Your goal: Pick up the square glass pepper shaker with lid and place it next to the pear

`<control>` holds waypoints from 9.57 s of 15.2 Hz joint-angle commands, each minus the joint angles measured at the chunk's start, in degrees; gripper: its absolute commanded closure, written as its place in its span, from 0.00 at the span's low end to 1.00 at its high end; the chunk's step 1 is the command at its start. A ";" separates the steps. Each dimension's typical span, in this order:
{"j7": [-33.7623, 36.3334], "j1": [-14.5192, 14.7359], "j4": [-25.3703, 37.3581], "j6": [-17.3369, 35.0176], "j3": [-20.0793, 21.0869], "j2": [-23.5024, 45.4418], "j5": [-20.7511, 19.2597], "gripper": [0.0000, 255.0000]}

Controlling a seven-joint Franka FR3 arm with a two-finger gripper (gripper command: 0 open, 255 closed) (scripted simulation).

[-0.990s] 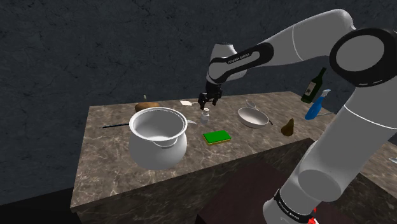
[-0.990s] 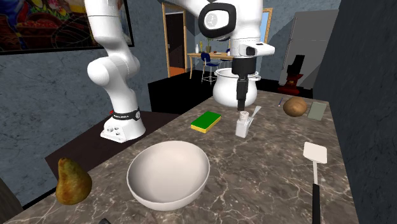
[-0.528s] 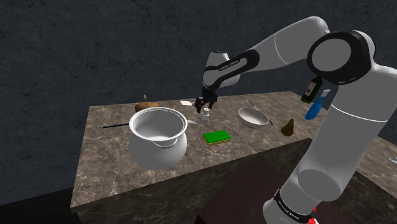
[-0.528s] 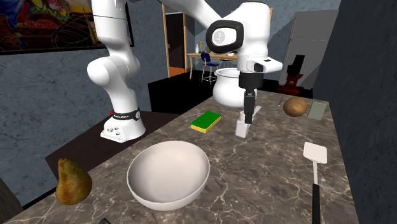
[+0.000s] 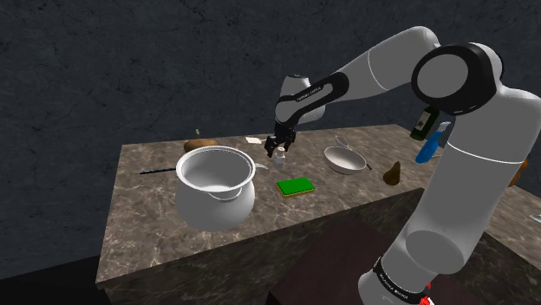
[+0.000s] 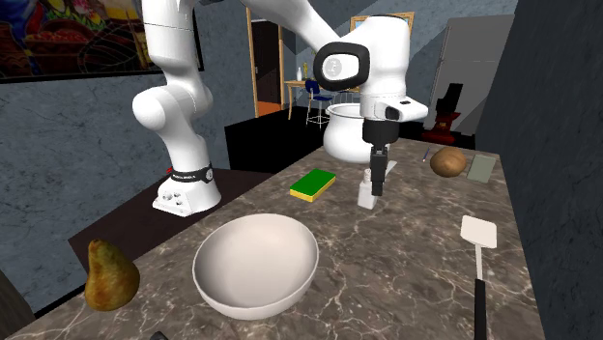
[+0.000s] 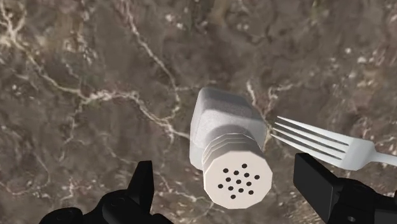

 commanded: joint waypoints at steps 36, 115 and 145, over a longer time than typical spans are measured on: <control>0.40 0.25 9.64 -17.60 -0.01 -8.03 -1.07 1.00; -73.55 -29.66 18.35 -17.95 -36.72 6.95 17.46 1.00; -76.07 -30.60 14.48 -12.25 -35.52 9.78 20.58 0.00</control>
